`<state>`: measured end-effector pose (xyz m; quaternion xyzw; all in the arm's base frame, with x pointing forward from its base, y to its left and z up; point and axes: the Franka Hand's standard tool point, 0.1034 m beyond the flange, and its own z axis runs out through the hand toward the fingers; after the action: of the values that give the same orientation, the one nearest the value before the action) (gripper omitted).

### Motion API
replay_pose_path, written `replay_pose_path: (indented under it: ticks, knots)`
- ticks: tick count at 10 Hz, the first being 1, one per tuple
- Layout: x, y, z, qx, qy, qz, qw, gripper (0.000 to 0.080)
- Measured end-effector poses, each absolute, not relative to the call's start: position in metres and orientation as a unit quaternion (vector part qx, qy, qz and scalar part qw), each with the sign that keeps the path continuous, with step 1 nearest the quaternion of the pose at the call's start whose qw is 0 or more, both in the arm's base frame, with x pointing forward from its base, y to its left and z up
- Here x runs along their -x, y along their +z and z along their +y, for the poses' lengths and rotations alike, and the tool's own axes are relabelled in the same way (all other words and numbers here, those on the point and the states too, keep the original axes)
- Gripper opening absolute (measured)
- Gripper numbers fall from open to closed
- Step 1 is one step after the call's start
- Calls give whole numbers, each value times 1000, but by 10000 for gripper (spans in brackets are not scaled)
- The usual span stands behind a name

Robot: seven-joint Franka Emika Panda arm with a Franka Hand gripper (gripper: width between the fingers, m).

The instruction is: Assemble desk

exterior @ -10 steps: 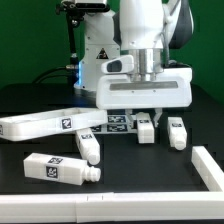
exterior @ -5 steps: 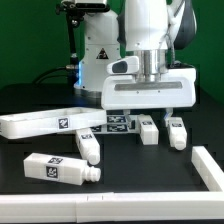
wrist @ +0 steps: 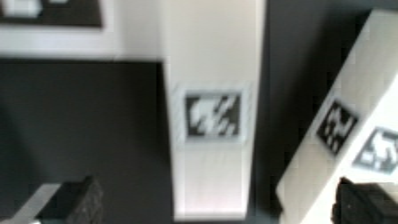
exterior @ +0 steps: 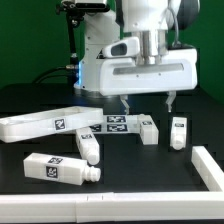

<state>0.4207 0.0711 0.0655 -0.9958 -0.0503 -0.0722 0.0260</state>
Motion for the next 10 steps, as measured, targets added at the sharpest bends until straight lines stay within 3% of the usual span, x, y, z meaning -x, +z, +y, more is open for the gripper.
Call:
replay_pose_path:
  ticks: [4,8,10]
  knots:
    - [-425,65,69,995,-72,-58,26,649]
    - [-453,68,1,988,-63,-142,18,649]
    - [-451,68,14,987,-65,-146,20,649]
